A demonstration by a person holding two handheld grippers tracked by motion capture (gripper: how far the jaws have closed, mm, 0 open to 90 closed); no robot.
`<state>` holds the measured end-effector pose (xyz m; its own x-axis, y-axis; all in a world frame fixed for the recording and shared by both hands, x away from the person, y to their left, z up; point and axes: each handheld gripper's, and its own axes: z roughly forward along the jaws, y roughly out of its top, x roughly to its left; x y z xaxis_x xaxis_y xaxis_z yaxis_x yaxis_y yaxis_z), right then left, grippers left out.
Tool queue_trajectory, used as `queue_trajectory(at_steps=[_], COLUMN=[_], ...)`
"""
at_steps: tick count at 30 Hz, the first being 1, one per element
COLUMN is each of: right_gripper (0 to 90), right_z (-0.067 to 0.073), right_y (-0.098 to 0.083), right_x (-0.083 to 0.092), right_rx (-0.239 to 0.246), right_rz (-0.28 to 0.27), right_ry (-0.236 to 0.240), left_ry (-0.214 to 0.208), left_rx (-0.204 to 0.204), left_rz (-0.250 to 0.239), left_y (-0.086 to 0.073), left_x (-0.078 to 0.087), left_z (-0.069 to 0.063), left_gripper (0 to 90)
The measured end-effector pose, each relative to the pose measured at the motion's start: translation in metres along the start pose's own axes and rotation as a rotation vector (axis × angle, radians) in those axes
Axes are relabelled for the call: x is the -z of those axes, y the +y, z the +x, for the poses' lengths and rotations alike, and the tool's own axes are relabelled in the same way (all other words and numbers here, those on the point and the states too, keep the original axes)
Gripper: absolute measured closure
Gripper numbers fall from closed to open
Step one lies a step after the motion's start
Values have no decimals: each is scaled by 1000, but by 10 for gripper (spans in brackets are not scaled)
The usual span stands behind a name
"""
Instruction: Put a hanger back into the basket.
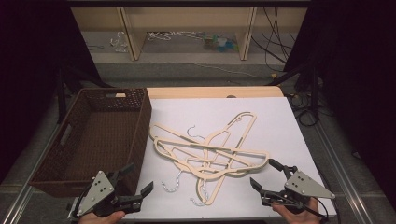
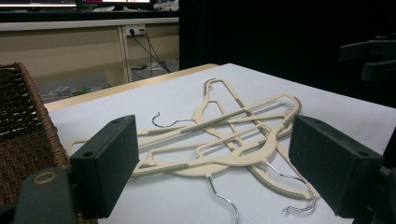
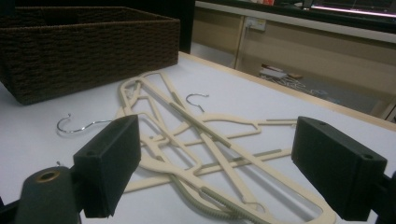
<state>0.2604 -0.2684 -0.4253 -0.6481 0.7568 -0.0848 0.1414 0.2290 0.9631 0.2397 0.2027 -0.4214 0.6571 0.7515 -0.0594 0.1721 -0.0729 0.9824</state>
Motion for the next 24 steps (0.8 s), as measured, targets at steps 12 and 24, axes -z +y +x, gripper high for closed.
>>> queue_trajectory(at_steps=[12, 24], right_gripper=[167, 194], right_z=[2, -8], right_y=[0, 11], right_x=[-8, -29], right_rx=[66, 143], right_rz=[84, 233], right_ry=[26, 105], left_ry=[-4, -2], left_rx=[2, 5], left_rz=[2, -1], left_y=[0, -1], left_x=[-1, -2], left_z=[0, 0], left_gripper=[157, 157])
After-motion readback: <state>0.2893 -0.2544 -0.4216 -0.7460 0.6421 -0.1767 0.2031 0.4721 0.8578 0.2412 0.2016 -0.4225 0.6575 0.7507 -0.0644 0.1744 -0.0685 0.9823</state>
